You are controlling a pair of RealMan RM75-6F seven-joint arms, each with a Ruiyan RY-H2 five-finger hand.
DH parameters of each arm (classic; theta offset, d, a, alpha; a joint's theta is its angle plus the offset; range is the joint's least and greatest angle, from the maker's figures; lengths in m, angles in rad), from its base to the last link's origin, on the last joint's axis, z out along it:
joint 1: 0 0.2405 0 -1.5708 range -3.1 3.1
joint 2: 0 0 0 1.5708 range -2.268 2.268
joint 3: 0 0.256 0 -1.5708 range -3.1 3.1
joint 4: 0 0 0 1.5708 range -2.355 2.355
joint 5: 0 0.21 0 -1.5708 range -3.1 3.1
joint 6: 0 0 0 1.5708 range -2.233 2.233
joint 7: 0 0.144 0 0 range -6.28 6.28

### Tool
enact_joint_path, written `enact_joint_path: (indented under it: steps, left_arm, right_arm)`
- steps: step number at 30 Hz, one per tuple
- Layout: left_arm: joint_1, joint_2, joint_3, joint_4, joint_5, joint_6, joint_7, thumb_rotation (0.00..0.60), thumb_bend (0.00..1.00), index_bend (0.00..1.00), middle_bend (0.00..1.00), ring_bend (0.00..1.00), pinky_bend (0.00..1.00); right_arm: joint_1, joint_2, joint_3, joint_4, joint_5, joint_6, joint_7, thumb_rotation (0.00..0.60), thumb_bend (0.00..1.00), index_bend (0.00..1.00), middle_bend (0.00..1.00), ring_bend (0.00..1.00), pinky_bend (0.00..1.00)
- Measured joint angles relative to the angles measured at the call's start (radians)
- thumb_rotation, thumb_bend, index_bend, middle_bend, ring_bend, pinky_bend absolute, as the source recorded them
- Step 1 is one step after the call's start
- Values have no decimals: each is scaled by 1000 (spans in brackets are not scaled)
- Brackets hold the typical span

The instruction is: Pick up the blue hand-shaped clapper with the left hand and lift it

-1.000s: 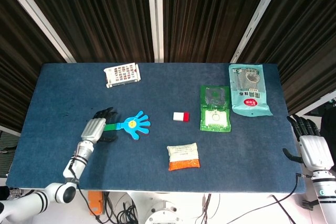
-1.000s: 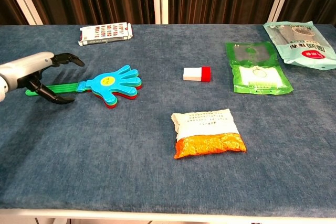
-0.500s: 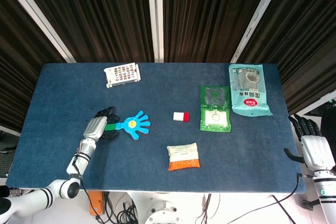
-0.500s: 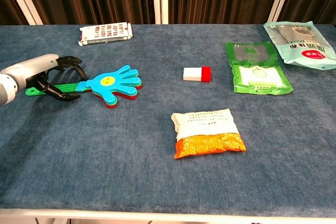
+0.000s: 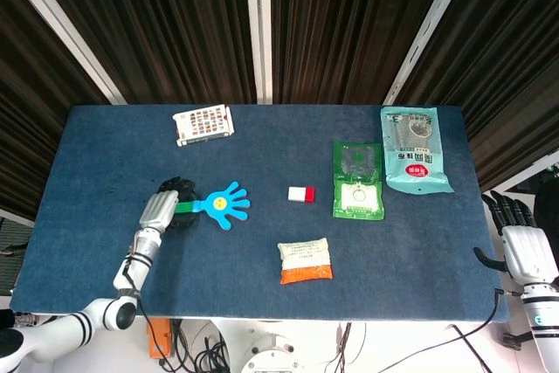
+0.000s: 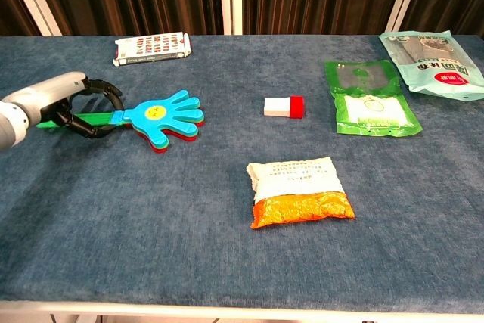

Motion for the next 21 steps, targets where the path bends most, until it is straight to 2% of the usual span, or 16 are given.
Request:
enact_joint_path:
  steps: [2,4,8,12,17,19,21]
  left_arm:
    - [2,-5,0,3,11,27,6,600,446,623,516,324,376]
    - [4,-8,2,10,30,54,18,600,445,622,587,417,534]
    - [5,-4,11,18,47,66,42,600,441,618,651,567,754]
    - [4,-1,20,26,61,78,62,600,440,615,691,670,871]
    - [3,1,24,35,67,80,63,600,437,585,810,822,971]
    - [1,3,25,38,67,73,63,600,433,539,869,882,995]
    - [1,6,26,38,67,69,60,600,418,452,927,931,1000]
  right_arm:
    - [-1,0,0,1,0,0,1,600,149,0,0,0,0]
    - [-1,1,-1,1,0,-1,1,600,149,0,0,0,0]
    - [-1,2,-1,0,0,0,2,600,150,0,0,0,0]
    - [-3,2,0,0,0,2,3,600,150,0,0,0,0]
    - [-4,2,0,1,2,1,4,600,152,0,0,0,0]
    - [-4,3,0,0,1,2,3,600,153,0,0,0,0]
    - [-5,3,0,0,2,3,2,600,152,0,0,0,0]
